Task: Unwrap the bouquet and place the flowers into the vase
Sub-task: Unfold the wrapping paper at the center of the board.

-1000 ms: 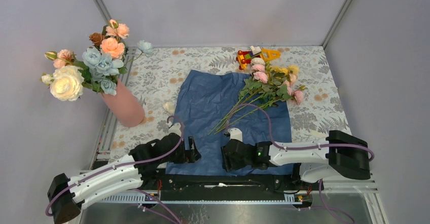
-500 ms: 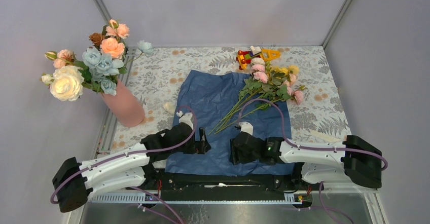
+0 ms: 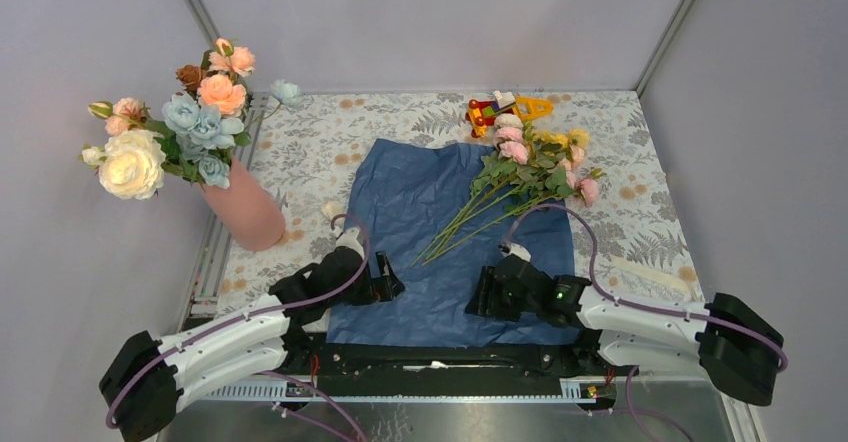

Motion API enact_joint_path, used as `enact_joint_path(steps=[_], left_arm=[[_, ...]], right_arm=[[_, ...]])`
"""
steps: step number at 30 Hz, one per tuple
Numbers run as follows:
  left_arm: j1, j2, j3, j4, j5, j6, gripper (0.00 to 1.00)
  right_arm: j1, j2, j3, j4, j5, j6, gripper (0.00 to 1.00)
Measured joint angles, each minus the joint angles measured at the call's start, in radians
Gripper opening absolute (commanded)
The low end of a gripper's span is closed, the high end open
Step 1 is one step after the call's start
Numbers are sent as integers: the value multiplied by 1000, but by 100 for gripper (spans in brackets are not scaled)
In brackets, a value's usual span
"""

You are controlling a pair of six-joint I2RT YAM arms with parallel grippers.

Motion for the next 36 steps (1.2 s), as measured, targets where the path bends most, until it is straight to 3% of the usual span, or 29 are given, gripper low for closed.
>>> enact_joint_path(steps=[12, 22, 30, 36], left_arm=[[63, -79, -18, -55, 6, -4, 94], [86, -167, -12, -142, 4, 13, 95], [87, -150, 177, -238, -5, 122, 95], [98, -67, 352, -288, 13, 223, 96]], right_arm=[[-47, -296, -20, -391, 163, 104, 77], [-50, -258, 42, -556, 227, 93, 81], [-55, -282, 213, -669, 290, -8, 88], [-125, -242, 360, -668, 319, -137, 80]])
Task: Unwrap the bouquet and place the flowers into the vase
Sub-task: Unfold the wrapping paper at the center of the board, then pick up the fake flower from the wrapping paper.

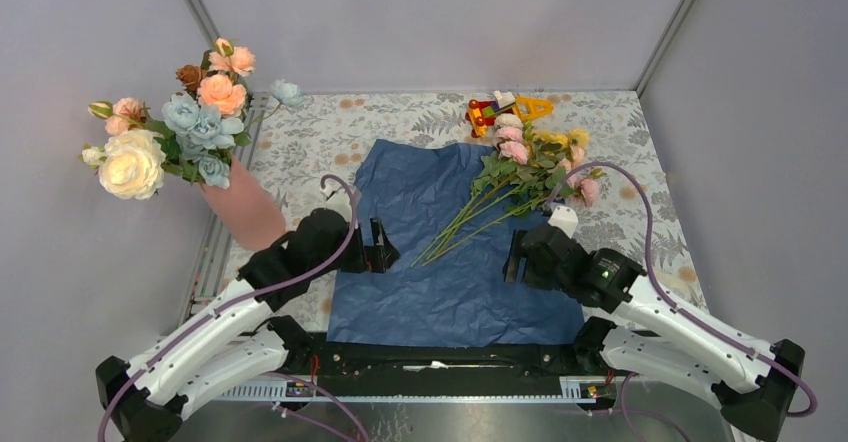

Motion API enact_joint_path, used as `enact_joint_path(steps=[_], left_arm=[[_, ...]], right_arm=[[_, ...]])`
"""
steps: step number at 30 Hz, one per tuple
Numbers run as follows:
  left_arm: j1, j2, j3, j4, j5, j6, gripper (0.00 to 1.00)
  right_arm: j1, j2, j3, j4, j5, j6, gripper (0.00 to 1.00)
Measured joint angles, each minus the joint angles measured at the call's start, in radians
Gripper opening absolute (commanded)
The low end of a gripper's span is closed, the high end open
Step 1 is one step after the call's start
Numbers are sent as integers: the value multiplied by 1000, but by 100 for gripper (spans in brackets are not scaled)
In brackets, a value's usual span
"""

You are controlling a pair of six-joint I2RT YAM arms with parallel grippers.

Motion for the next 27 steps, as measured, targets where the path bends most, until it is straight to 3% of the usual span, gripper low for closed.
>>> enact_joint_path(steps=[5, 12, 21, 24, 27], left_arm=[[80, 95, 162, -69, 81, 118, 96], [219, 177, 299, -113, 119, 286, 96], [224, 174, 266, -74, 34, 378, 96], [224, 172, 254, -74, 7, 395, 96], [224, 156, 245, -74, -6, 405, 96]], right_arm=[[-146, 14, 31, 47, -29, -114, 77], [-431, 138, 32, 280, -183, -183, 66], [-565, 429, 60, 594, -220, -124, 53], [-582, 511, 79, 666, -229, -93, 44], [-585, 576, 87, 753, -268, -52, 42]])
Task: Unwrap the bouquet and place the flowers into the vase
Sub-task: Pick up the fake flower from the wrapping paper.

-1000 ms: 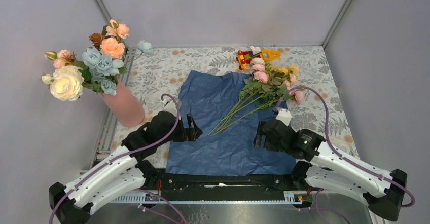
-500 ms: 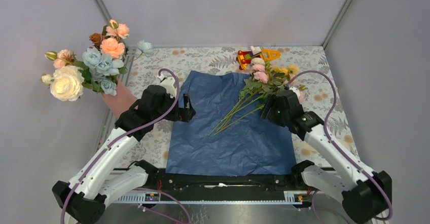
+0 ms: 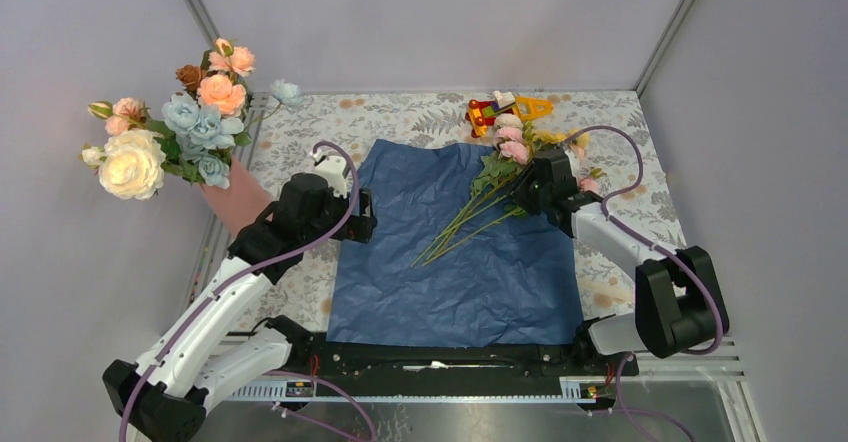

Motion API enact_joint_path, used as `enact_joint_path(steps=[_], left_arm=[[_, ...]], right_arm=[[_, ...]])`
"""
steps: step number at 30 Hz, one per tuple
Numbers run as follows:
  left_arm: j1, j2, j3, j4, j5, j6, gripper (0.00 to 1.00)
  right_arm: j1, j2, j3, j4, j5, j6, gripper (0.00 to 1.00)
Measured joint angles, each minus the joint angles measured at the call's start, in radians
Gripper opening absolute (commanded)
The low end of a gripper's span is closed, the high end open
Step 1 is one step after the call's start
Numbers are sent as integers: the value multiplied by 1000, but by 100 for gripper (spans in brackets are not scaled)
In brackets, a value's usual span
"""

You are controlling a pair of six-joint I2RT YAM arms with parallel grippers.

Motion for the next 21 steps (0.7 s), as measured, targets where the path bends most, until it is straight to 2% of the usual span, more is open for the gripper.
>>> enact_joint_path(steps=[6, 21], left_arm=[[7, -14, 0, 6, -2, 3, 96], [16, -34, 0, 6, 5, 3, 96]], right_arm=[[13, 37, -2, 67, 6, 80, 42], [50, 152, -16, 149, 201, 226, 43]])
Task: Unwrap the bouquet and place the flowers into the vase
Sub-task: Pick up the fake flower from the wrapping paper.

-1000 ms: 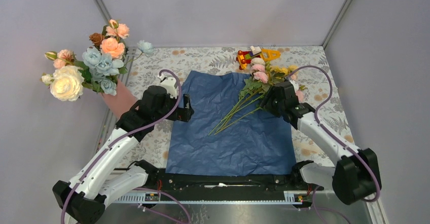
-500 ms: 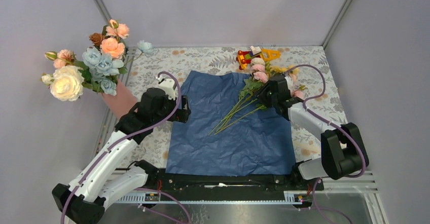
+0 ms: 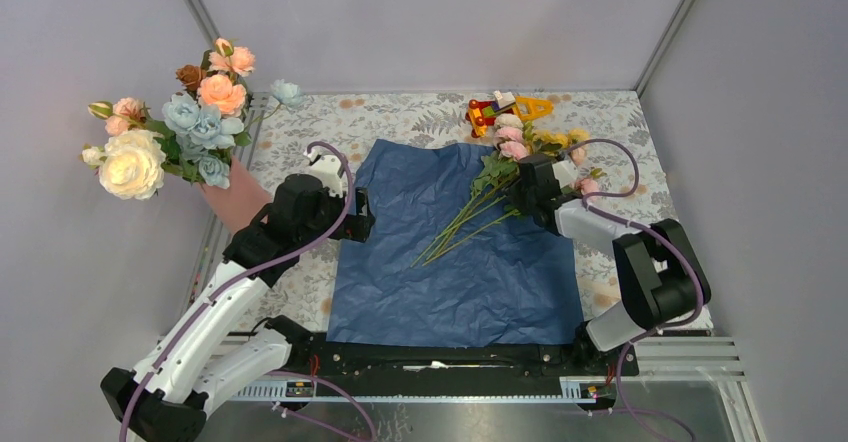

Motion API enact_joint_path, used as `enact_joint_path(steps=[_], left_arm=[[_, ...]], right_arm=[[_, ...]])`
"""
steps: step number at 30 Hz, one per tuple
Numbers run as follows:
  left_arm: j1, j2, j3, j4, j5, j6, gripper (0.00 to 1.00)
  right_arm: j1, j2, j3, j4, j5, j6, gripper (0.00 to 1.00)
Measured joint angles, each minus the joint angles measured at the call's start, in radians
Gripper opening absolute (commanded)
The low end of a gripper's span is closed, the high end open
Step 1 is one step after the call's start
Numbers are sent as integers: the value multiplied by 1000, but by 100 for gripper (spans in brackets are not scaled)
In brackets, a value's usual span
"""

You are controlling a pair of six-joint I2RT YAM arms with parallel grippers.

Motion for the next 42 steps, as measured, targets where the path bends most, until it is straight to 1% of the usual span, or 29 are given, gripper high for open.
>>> enact_joint_path(steps=[7, 14, 18, 20, 25, 30, 32, 34, 42], left_arm=[[6, -2, -3, 2, 9, 0, 96], [10, -6, -12, 0, 17, 0, 96], [11, -9, -15, 2, 19, 0, 96], [12, -11, -16, 0, 20, 0, 96], [16, -14, -16, 1, 24, 0, 96], [18, -14, -16, 1, 24, 0, 96], [19, -14, -16, 1, 24, 0, 96], [19, -14, -16, 1, 24, 0, 96], [24, -14, -16, 2, 26, 0, 96]], right_arm=[[0, 57, 4, 19, 46, 55, 42], [-9, 98, 11, 45, 56, 60, 41], [-14, 132, 13, 48, 62, 77, 37], [-15, 137, 13, 49, 64, 84, 33], [-24, 162, 24, 78, 62, 94, 13], [-36, 170, 22, 108, 63, 105, 4], [-37, 160, 7, 126, 64, 106, 0], [-37, 130, -21, 131, 71, 111, 0], [-37, -112, -121, 116, 119, 129, 0]])
